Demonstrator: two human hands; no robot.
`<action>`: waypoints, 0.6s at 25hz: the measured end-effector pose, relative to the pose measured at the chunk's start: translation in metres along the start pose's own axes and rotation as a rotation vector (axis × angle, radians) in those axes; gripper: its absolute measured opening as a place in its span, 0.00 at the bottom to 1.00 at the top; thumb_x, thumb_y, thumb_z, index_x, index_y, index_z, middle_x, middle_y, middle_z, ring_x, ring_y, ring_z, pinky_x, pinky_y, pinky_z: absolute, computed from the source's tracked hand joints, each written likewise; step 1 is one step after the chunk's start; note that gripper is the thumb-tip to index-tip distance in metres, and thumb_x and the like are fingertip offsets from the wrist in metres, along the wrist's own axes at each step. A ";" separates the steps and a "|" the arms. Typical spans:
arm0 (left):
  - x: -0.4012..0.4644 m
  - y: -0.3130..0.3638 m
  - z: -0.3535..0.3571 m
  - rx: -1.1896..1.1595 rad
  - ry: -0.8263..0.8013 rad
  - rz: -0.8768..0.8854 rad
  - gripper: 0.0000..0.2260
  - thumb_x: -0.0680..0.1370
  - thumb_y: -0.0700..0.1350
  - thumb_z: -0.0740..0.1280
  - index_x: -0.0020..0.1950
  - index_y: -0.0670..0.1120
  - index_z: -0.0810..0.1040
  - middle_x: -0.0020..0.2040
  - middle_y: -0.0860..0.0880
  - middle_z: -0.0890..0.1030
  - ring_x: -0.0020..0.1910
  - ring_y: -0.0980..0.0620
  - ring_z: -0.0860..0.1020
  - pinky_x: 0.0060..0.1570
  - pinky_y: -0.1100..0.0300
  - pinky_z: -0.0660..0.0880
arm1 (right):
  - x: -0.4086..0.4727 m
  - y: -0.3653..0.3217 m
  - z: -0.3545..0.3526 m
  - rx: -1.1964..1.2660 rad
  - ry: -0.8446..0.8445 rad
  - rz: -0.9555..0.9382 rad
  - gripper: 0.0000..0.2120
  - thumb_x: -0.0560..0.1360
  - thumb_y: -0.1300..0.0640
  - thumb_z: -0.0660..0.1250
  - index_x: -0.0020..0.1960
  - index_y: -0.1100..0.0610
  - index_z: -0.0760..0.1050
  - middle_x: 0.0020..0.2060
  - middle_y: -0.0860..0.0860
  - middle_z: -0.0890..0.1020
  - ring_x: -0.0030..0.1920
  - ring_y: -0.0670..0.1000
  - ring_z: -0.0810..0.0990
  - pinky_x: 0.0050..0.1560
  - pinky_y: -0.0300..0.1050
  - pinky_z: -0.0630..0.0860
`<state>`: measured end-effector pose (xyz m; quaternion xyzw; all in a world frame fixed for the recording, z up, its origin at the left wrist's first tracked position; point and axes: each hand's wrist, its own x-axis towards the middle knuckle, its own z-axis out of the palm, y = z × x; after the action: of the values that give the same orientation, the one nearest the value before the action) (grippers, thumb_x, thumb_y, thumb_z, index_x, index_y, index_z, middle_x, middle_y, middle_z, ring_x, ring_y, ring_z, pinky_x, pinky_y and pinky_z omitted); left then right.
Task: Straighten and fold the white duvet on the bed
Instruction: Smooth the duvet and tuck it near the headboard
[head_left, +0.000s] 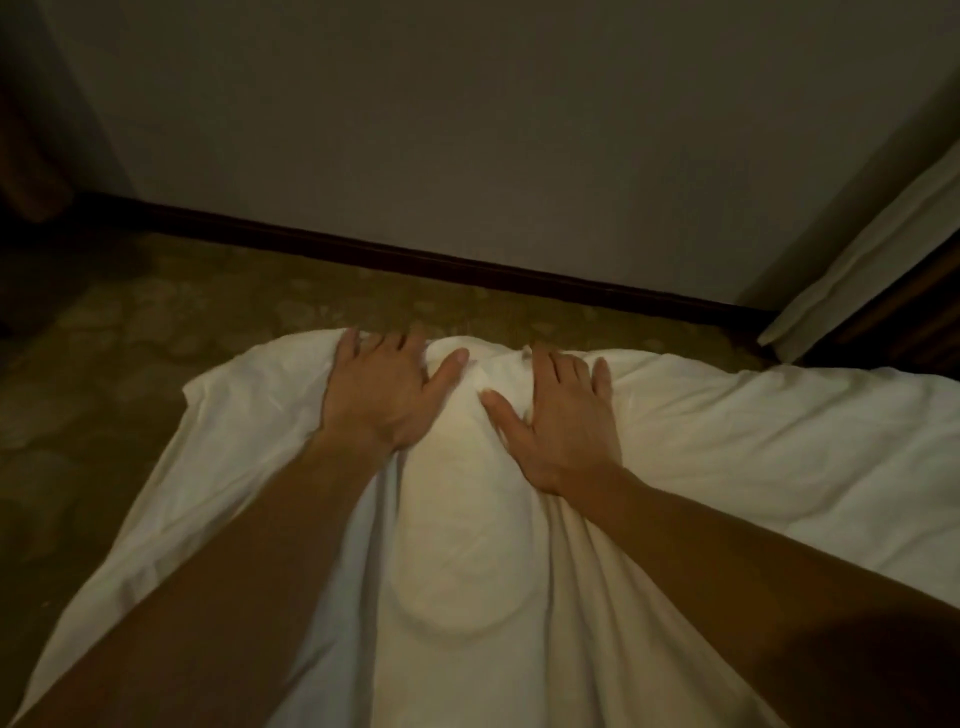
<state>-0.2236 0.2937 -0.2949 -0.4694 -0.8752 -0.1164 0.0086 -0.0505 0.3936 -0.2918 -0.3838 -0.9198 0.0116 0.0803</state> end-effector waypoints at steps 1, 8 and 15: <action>-0.005 -0.001 0.000 0.014 0.033 -0.001 0.37 0.76 0.70 0.37 0.67 0.48 0.71 0.64 0.44 0.76 0.64 0.44 0.71 0.69 0.44 0.60 | -0.002 -0.001 0.001 -0.003 0.032 0.009 0.49 0.71 0.22 0.33 0.74 0.54 0.65 0.70 0.55 0.72 0.70 0.57 0.68 0.75 0.61 0.59; -0.073 0.004 -0.024 0.045 0.000 0.067 0.35 0.76 0.69 0.37 0.44 0.46 0.75 0.42 0.44 0.81 0.44 0.43 0.77 0.50 0.50 0.67 | -0.054 -0.020 -0.020 0.037 0.065 0.104 0.43 0.69 0.20 0.42 0.52 0.57 0.74 0.49 0.56 0.79 0.51 0.58 0.75 0.55 0.54 0.67; -0.251 0.050 -0.091 -0.121 -0.211 0.062 0.31 0.79 0.68 0.47 0.47 0.45 0.77 0.46 0.42 0.83 0.47 0.42 0.80 0.45 0.54 0.70 | -0.203 -0.016 -0.105 0.054 -0.065 0.025 0.51 0.69 0.19 0.35 0.55 0.58 0.77 0.48 0.56 0.81 0.52 0.59 0.78 0.57 0.56 0.69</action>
<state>-0.0506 0.0955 -0.2278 -0.5054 -0.8478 -0.1187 -0.1082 0.0953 0.2345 -0.2154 -0.3923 -0.9165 0.0499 0.0607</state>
